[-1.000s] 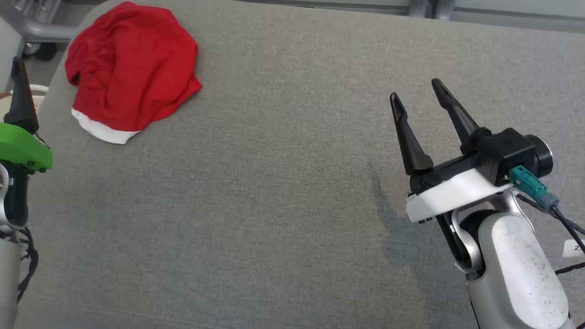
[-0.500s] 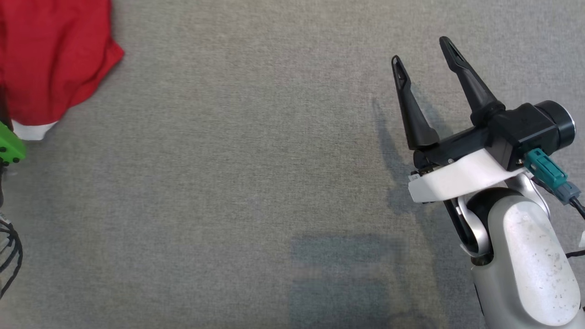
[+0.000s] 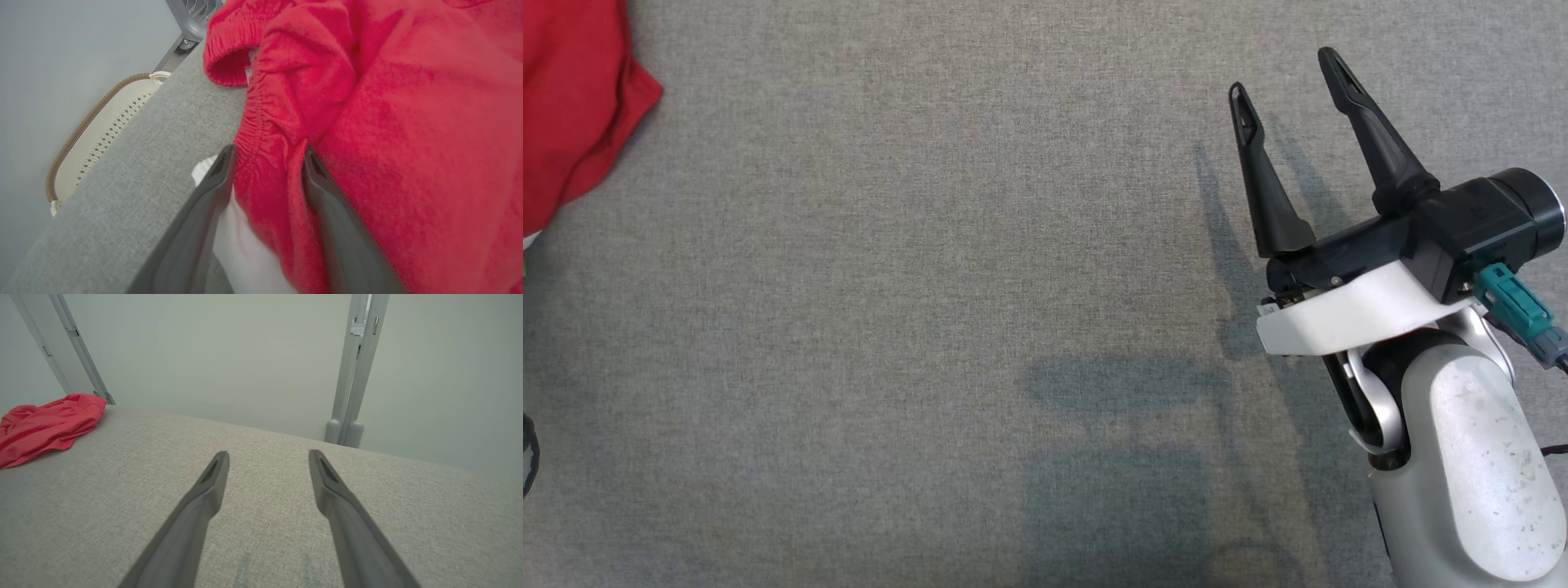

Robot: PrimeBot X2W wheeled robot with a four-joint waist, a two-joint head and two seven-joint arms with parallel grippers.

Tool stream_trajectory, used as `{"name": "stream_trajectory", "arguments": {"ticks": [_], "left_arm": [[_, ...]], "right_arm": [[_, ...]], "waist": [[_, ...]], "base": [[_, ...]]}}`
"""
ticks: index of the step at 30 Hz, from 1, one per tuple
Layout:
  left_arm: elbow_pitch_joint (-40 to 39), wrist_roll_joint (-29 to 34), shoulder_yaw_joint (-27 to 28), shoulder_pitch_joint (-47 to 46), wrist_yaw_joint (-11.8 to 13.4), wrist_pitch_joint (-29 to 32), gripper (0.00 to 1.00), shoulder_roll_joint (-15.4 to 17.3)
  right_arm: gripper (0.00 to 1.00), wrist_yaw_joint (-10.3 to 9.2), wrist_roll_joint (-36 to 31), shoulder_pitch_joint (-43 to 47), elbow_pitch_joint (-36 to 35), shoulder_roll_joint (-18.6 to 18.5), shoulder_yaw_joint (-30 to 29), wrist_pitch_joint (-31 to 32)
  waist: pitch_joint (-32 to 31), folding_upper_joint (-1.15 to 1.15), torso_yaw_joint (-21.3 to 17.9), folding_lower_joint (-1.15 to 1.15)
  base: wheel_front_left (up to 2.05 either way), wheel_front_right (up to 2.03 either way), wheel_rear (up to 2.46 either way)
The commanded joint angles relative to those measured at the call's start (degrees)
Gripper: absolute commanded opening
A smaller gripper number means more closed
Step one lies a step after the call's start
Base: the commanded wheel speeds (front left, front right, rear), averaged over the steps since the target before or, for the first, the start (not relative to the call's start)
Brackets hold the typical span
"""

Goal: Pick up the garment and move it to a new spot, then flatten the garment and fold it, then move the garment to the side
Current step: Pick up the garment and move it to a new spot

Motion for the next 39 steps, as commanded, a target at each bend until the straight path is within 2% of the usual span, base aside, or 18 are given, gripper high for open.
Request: {"name": "stream_trajectory", "arguments": {"ticks": [1,9,15,25,30,35,39], "left_arm": [[0.79,-0.06,0.06,-0.46,0.07,-0.54,0.00,0.11],[1.25,2.37,-1.04,-2.37,-0.42,-7.33,0.00,3.03],[-0.64,4.89,-3.45,-4.44,-2.20,-8.39,0.00,4.92],[-9.71,8.97,-9.82,-6.11,-4.97,-7.32,0.00,3.59],[-15.39,10.05,-12.73,-5.11,-5.76,-5.45,0.00,1.92],[-22.54,9.74,-14.90,-2.60,-5.95,-3.27,0.00,0.26],[-27.76,9.06,-16.07,0.15,-4.84,-1.47,0.00,-1.26]], "right_arm": [[1.00,0.00,0.24,-0.08,0.04,-0.17,-0.16,-0.50],[1.00,0.00,1.87,1.15,2.47,-0.18,-0.49,-2.75],[1.00,0.00,3.99,2.89,5.35,-0.18,-0.66,-4.83],[1.00,0.00,8.88,8.62,11.56,-0.17,-1.26,-8.96],[1.00,0.00,9.92,11.69,13.12,-0.16,-2.13,-9.85],[1.00,0.00,10.56,14.14,13.57,-0.16,-3.00,-10.21],[1.00,0.00,11.22,15.69,13.63,-0.17,-3.31,-10.35]], "waist": [[-0.31,0.18,-0.12,-0.01],[-4.51,0.18,-0.46,-0.01],[-9.97,0.18,-0.80,-0.01],[-22.19,0.18,-2.65,-0.01],[-26.86,0.18,-3.62,-0.01],[-29.89,0.18,-4.59,-0.01],[-31.05,0.18,-5.31,-0.01]], "base": [[0.00,0.00,0.00],[0.00,0.00,0.00],[0.00,0.00,0.00],[0.00,0.00,0.00],[0.00,0.00,0.00],[0.00,0.00,0.00],[0.00,0.00,0.00]]}}
